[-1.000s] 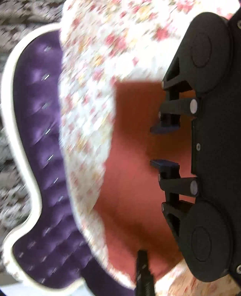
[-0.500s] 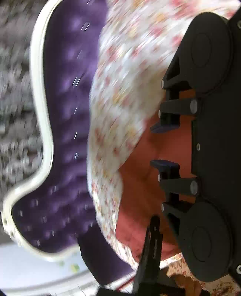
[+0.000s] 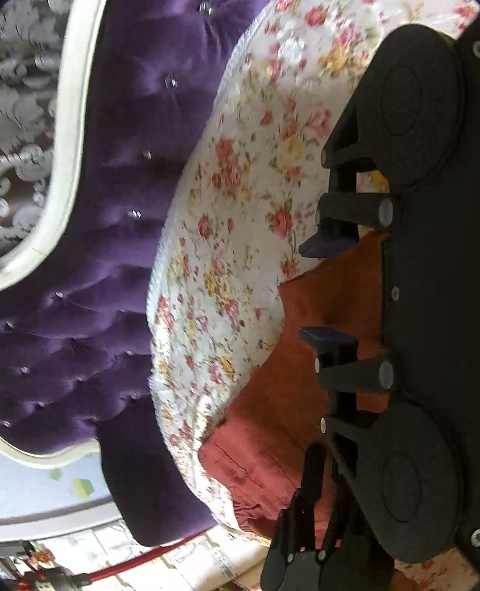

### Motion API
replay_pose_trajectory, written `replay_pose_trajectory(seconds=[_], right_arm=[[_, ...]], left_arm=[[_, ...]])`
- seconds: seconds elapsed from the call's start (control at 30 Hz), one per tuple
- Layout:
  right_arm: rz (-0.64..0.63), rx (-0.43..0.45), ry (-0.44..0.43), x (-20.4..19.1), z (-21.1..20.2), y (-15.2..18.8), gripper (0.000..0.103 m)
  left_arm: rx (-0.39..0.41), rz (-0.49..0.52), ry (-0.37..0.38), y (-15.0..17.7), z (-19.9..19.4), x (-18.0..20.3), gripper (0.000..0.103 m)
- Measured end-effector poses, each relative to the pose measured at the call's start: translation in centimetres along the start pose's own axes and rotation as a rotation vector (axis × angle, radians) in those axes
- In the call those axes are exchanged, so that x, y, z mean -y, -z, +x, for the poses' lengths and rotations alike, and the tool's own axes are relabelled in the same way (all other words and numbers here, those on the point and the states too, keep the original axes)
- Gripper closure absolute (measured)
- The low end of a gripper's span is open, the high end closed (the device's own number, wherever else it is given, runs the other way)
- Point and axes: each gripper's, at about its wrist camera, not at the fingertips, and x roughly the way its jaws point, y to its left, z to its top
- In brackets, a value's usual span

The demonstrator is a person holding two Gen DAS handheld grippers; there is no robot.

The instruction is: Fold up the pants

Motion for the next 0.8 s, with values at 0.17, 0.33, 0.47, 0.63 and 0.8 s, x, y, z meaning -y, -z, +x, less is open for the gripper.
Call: replay_pose_trajectory(seconds=[0.17,0.33,0.47,0.63,0.8], right_arm=[[-0.099,0.000,-0.009,-2.8,-1.0,1.7,0.094],[-0.118,-0.008,0.004,-4.0,-0.9,2.6,0.087],[-0.028,-0.001,-0.006,-2.5,0.2,1.3,0.071],[0.033,-0.006,-0.077,-1.8,1.1,0.7,0.063],[0.098,-0.004,0.053,0.4,2.5,-0.3,0.100]], left_arm=[[-0.002,-0.026,0.016,-0.3,0.2,-0.5,0.068],[-0.007,-0.027,0.015,-0.3,0.2,-0.4,0.068],[-0.002,-0.029,0.017,-0.2,0.1,-0.4,0.068],[0.010,-0.019,0.013,0.0,0.1,-0.3,0.068],[0.030,0.001,0.009,0.5,-0.1,-0.1,0.068]])
